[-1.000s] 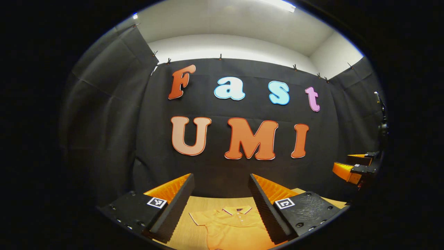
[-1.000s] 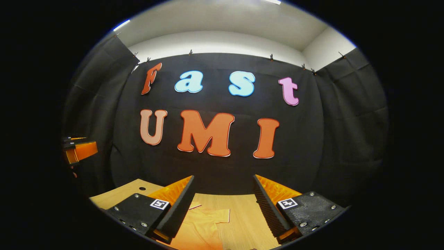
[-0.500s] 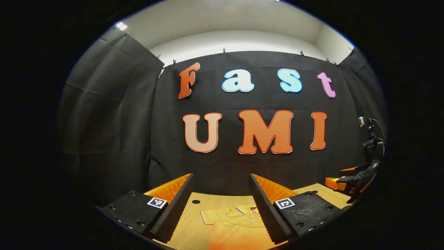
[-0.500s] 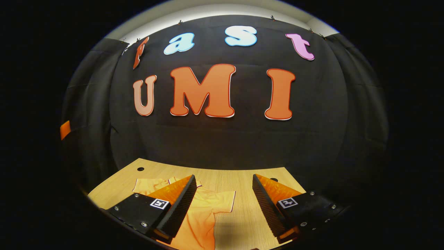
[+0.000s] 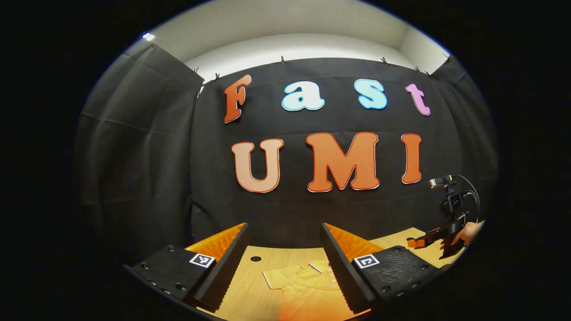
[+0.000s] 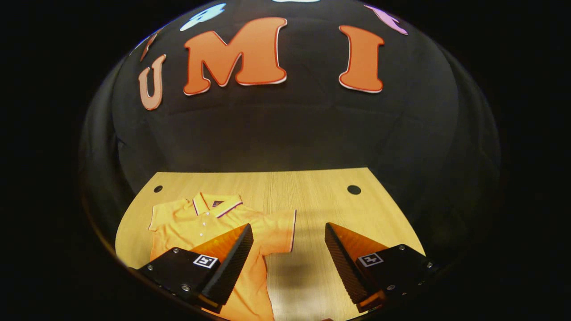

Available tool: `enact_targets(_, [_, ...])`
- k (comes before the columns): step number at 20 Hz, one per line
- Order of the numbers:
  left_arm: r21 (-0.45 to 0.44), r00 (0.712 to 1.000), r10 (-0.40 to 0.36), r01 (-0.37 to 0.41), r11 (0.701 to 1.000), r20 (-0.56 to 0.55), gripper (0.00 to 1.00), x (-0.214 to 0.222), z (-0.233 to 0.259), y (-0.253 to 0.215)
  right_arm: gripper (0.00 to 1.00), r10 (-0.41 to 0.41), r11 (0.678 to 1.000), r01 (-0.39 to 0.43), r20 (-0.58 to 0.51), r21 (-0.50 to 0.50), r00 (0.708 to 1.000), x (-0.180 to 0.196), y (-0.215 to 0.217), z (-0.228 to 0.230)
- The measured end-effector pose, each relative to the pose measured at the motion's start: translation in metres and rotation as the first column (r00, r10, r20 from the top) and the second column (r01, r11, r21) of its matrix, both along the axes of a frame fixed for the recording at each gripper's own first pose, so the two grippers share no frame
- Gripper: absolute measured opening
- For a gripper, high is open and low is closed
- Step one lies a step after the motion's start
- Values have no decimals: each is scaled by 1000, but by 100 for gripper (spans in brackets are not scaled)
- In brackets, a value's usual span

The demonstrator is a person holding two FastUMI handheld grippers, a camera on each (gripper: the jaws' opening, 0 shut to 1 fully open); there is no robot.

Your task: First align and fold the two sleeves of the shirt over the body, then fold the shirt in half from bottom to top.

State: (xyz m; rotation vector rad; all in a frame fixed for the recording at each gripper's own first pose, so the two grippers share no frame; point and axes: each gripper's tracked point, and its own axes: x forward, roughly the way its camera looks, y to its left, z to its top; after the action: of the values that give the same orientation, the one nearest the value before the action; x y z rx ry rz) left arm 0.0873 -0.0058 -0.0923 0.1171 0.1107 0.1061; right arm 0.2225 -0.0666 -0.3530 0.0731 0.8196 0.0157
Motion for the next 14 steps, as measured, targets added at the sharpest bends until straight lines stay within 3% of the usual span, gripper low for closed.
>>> enact_targets(4, [-34, 998, 20, -22, 999, -57, 95, 6, -22, 14, 98, 11, 1000, -8, -190, 19, 982, 11, 12, -49])
enact_targets(11, [-48, 984, 128, -135, 990, -126, 98, 18, -49, 62, 89, 44, 999, -34, -421, 29, 906, 29, 25, -119])
enact_targets(14, [-59, 969, 170, -183, 981, -179, 98, 21, -67, 80, 89, 55, 996, -11, -499, 91, 865, 36, 34, -141])
